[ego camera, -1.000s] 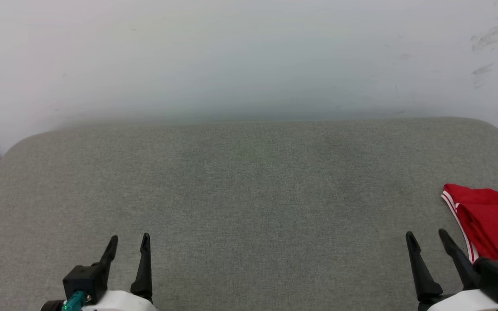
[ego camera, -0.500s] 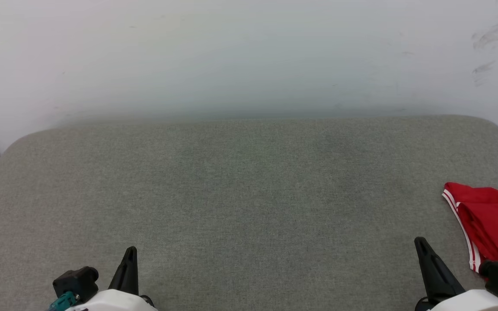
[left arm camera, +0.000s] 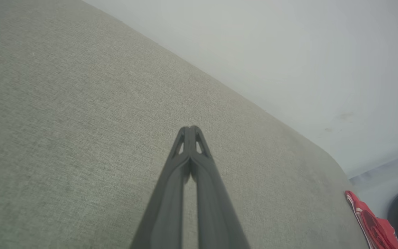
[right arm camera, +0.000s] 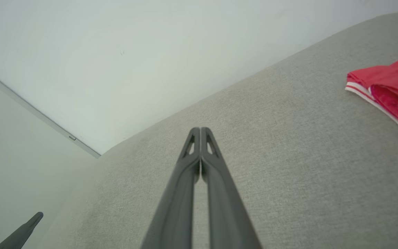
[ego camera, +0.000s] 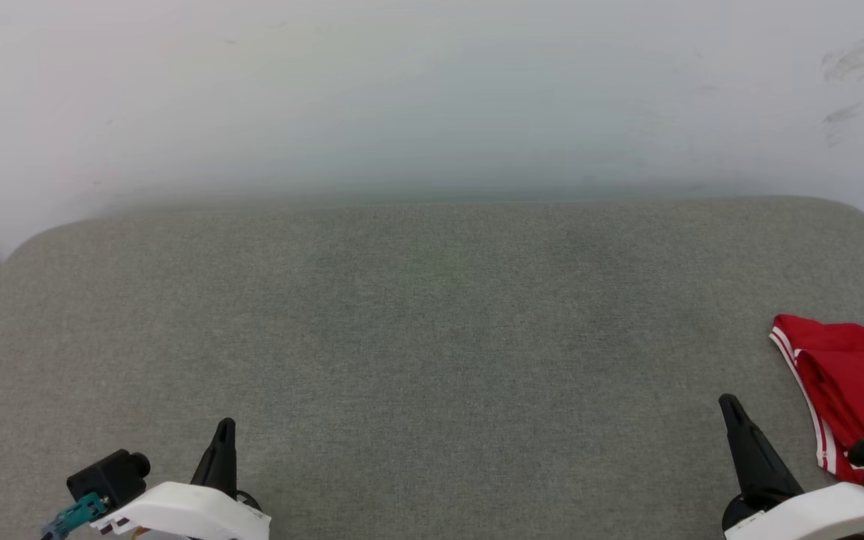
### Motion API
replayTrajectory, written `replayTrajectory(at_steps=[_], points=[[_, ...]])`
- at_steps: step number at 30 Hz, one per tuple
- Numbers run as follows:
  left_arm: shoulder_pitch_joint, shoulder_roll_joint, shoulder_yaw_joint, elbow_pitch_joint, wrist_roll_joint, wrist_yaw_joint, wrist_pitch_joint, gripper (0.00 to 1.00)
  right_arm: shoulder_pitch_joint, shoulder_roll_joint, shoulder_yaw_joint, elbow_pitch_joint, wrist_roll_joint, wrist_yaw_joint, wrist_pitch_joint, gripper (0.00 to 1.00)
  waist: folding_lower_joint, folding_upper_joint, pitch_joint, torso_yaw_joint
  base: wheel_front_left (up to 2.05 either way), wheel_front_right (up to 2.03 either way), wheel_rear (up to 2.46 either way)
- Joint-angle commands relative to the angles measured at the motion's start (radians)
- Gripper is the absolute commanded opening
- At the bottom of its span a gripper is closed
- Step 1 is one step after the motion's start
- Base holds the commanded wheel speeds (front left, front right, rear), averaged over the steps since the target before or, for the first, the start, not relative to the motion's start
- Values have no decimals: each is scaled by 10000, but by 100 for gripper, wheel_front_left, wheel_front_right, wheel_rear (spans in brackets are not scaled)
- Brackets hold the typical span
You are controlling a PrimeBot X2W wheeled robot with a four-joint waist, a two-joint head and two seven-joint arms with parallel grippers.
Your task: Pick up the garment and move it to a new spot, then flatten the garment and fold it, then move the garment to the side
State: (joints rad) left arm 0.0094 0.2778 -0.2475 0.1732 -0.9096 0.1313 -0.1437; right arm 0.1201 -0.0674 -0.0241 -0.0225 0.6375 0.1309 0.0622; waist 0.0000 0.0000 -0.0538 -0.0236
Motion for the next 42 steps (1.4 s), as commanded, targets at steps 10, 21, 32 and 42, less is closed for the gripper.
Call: replayTrajectory(at_steps=[10,21,32,42], points=[[-484,-301,667,30,-1240,-464,398,0,-587,-133,-46,352,1790,0,-39,0,0,0,62,26,0,0,0],[-609,-627,1165,132,-2263,-842,756,0,-888,-159,-95,748,3247,-1,-24,0,0,0,125,52,0,0,0],[-723,-894,1575,230,-3100,-1159,1057,0,-1147,-167,-149,1071,4440,-1,3,0,0,0,183,76,0,0,0],[-827,-1153,1945,316,-3860,-1438,1335,0,-1362,-166,-209,1374,5517,-1,38,0,0,0,240,100,0,0,0]])
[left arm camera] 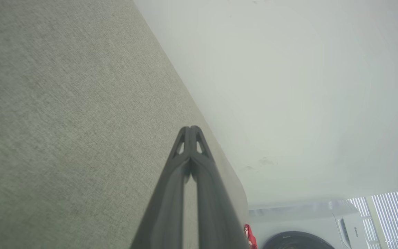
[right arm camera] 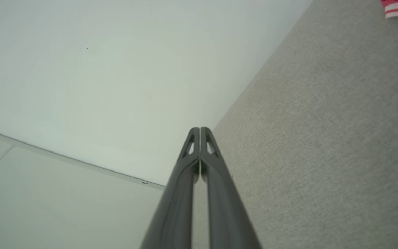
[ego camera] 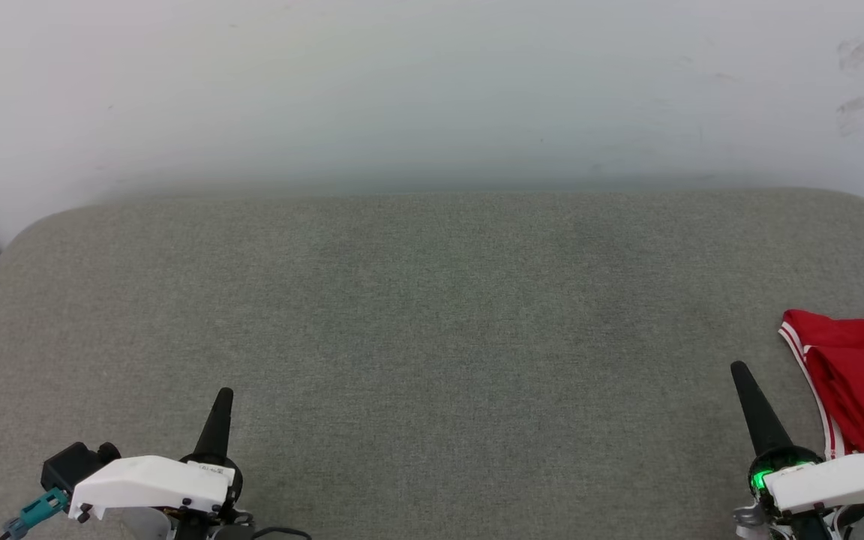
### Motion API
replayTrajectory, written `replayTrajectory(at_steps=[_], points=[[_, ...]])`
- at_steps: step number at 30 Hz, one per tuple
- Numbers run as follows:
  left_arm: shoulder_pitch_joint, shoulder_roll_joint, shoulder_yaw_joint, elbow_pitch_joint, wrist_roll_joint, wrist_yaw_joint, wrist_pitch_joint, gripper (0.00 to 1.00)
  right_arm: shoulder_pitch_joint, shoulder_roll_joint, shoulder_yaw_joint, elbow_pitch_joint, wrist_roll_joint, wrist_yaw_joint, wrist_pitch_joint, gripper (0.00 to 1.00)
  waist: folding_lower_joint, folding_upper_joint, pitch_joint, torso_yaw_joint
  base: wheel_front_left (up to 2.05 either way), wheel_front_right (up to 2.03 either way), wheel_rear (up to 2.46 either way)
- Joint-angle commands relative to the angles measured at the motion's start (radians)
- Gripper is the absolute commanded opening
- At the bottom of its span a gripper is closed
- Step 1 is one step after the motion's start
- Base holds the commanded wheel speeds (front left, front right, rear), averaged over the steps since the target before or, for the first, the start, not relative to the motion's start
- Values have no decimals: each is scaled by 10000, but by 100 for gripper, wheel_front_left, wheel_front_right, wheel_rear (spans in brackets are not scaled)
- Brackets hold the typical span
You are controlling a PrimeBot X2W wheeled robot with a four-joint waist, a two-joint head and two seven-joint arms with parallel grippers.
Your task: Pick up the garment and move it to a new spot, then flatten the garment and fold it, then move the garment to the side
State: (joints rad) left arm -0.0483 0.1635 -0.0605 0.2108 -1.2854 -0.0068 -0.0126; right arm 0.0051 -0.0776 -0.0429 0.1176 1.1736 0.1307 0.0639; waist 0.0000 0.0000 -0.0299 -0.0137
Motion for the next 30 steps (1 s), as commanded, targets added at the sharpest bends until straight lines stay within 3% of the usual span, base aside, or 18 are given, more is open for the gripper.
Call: replayTrajectory(at_steps=[1,30], points=[[-260,-34,112,-51,-171,-82,48,0,-227,-64,-26,-1,254,1,26,0,0,0,7,3,0,0,0],[-483,-650,1037,184,-2000,-779,736,0,-784,-22,-220,732,2822,1,146,0,0,0,174,72,0,0,0]])
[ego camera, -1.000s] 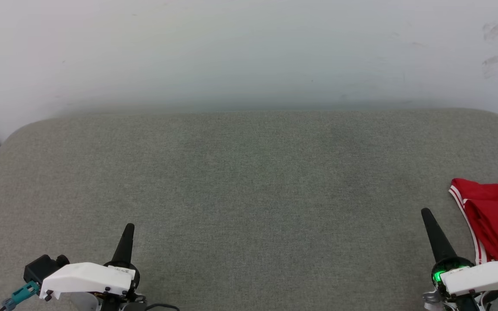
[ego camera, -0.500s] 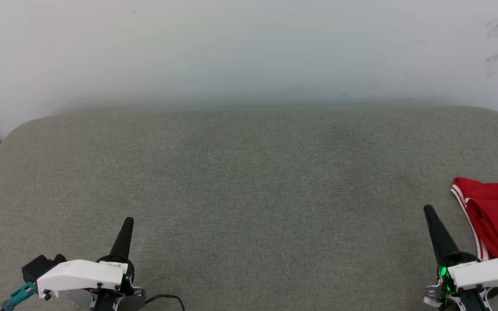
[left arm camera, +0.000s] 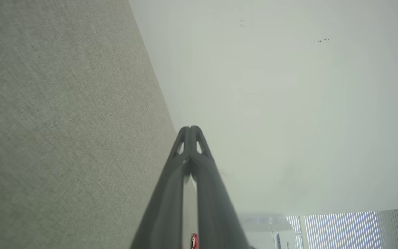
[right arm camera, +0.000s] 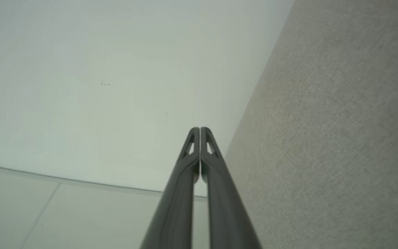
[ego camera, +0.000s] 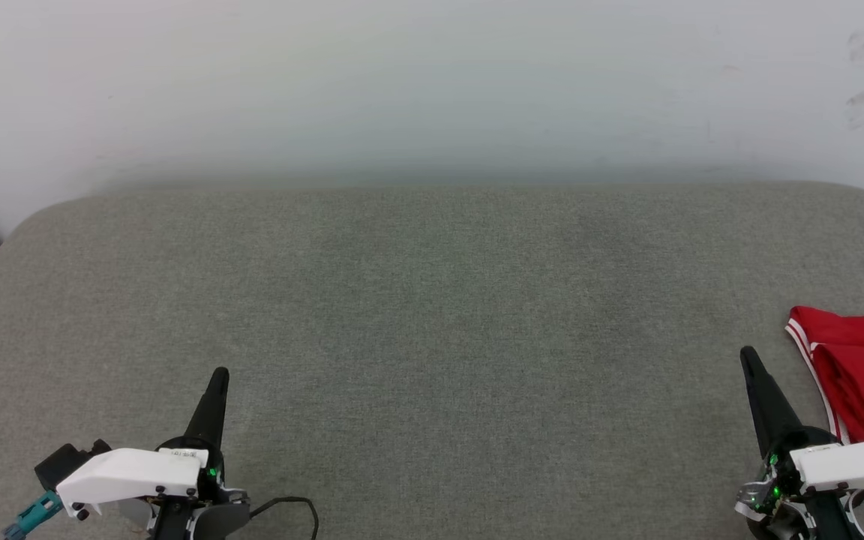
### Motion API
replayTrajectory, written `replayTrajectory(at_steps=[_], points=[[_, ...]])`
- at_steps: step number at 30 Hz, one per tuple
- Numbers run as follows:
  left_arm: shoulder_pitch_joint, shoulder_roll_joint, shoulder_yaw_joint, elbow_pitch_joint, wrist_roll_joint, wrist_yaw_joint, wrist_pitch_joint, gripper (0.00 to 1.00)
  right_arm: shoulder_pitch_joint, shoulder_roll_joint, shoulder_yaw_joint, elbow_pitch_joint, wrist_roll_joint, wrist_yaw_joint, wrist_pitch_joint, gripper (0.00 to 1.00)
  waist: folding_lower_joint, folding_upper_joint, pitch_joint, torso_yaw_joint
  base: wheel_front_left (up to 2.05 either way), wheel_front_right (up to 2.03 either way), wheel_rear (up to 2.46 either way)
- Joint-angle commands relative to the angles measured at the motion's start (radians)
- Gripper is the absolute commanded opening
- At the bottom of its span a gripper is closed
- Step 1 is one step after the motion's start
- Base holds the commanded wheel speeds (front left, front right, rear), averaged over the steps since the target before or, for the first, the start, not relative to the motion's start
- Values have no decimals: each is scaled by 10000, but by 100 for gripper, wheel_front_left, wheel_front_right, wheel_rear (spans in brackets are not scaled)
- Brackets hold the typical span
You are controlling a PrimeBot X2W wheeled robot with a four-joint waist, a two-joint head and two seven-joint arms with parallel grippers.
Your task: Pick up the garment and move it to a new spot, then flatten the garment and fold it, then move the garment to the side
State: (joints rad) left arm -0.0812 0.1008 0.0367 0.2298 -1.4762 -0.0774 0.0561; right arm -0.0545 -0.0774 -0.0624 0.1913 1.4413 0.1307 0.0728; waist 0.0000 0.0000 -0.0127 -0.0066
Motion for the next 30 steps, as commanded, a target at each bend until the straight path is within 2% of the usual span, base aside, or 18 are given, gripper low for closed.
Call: replayTrajectory(at_steps=[1,30], points=[[-156,-40,100,3,-150,-96,66,0,-202,-21,-30,18,227,2,57,0,0,0,8,4,0,0,0],[-317,-481,762,166,-1434,-573,550,0,-594,52,-203,547,1994,0,157,0,0,0,158,66,0,0,0]])
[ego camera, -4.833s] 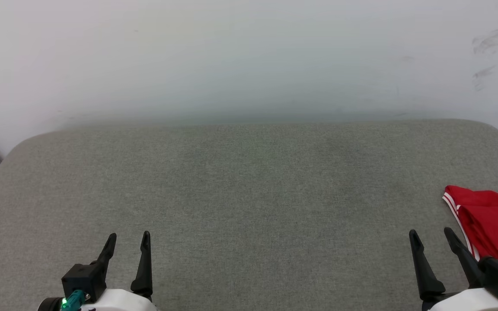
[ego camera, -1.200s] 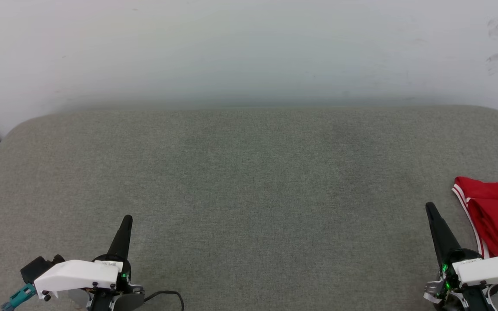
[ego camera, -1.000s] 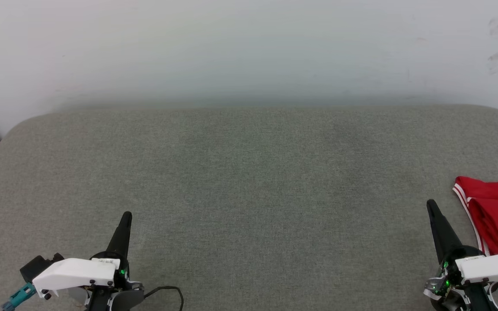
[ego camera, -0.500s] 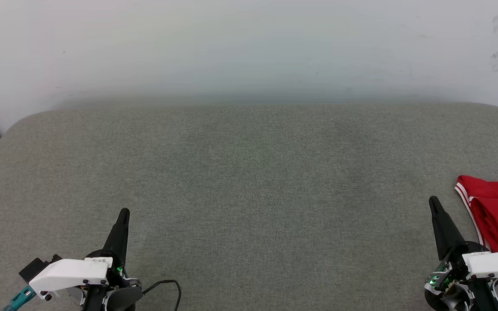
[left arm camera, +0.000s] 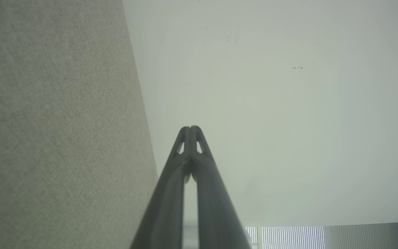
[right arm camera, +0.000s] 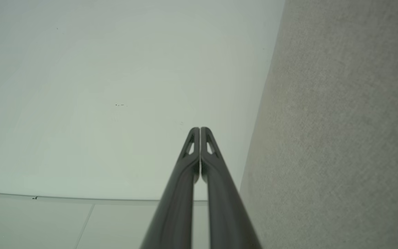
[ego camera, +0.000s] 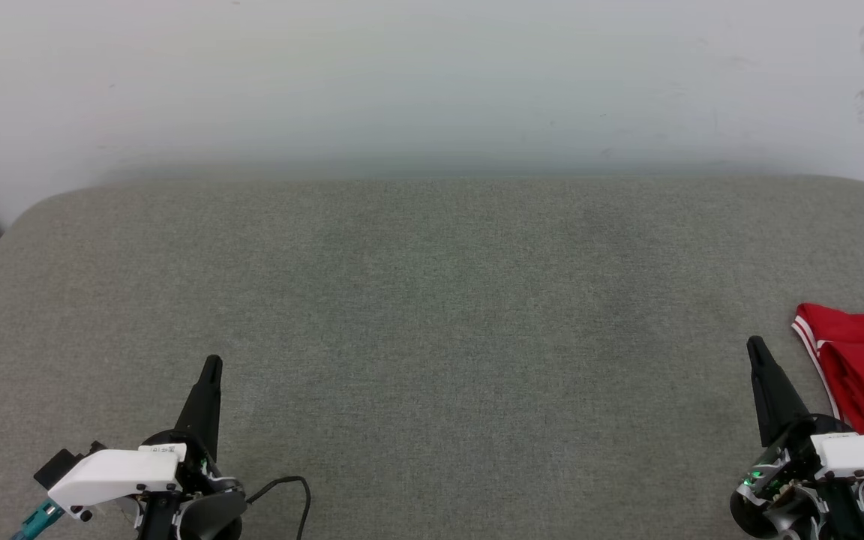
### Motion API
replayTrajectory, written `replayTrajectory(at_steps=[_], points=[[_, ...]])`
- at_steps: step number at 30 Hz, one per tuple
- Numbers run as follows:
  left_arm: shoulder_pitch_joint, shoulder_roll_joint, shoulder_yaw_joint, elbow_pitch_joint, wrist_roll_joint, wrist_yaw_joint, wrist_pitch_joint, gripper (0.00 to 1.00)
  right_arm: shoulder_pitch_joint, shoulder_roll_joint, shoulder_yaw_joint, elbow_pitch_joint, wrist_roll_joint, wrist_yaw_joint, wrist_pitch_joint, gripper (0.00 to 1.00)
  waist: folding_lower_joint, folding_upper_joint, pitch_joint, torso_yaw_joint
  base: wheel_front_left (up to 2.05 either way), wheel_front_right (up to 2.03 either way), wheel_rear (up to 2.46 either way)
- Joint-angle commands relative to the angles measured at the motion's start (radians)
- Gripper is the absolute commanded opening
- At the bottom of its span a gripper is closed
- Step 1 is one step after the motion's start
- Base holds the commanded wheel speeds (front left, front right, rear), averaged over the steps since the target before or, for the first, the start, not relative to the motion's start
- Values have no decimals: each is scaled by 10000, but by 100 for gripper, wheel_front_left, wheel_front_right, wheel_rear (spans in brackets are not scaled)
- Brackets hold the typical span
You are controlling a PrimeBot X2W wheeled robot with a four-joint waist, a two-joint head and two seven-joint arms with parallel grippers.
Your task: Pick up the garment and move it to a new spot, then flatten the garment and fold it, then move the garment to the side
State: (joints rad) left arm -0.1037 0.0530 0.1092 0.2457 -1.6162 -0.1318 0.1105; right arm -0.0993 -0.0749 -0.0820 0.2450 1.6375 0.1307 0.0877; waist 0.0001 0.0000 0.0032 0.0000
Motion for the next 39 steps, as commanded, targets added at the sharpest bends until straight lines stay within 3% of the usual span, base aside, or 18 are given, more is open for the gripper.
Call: replayTrajectory(at_steps=[1,39], points=[[-91,-3,38,5,-32,-29,7,0,-145,30,-12,11,26,0,4,0,-1,0,-1,0,0,0,0],[-88,-31,71,4,4,-29,41,0,-158,117,-138,20,-95,0,104,0,-1,0,-1,0,0,0,0]])
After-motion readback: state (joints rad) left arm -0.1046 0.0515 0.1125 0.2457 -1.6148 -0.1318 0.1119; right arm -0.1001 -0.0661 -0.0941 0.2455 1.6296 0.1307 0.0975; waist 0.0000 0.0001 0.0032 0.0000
